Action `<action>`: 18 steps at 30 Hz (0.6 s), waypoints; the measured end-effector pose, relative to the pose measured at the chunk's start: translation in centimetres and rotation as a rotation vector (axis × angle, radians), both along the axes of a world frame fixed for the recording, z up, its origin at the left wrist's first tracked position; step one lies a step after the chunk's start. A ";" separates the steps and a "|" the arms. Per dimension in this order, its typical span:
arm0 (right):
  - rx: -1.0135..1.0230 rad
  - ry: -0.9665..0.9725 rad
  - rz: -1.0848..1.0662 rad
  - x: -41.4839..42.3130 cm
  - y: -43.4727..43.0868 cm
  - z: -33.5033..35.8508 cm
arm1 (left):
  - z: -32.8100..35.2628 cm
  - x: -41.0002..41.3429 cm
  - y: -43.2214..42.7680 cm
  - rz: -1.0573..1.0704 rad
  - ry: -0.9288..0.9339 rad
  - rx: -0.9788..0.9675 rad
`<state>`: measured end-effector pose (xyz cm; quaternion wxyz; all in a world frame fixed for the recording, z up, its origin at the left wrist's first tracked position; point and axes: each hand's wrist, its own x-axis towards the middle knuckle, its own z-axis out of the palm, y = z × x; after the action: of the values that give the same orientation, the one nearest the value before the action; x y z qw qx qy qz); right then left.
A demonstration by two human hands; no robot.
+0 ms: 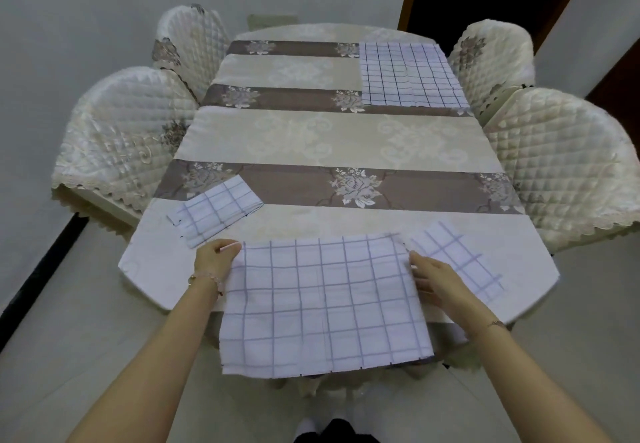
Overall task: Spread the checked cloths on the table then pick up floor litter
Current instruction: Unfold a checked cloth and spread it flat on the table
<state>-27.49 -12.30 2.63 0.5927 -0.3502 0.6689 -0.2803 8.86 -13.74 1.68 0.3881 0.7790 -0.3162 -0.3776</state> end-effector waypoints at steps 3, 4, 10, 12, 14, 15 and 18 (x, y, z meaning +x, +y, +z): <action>0.025 0.049 0.094 -0.1 2.0 0.0 | -0.9 0.6 -0.2 0.074 -0.012 0.052; 0.017 0.106 0.151 0.0 2.6 -0.1 | -1.1 0.8 -0.3 0.086 -0.022 0.066; -0.121 0.231 0.200 0.5 4.9 0.4 | -0.6 0.1 -0.1 -0.048 -0.409 0.045; -0.183 0.205 0.143 0.7 5.3 0.5 | 0.2 -1.7 0.9 -0.194 -0.566 -0.048; -0.188 0.187 0.122 1.1 5.6 0.7 | 1.6 -5.4 2.9 -0.419 -0.426 -0.150; -0.192 0.156 0.119 1.3 5.6 0.6 | 2.4 -7.7 4.2 -0.555 -0.320 -0.161; -0.188 0.029 0.116 2.6 5.7 2.0 | 4.3 -13.8 7.5 -0.902 -0.207 -0.114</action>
<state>-24.88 -6.58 4.64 0.5629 -0.4465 0.6267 -0.3018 -4.91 -6.25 5.95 0.1935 0.5748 -0.6806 -0.4110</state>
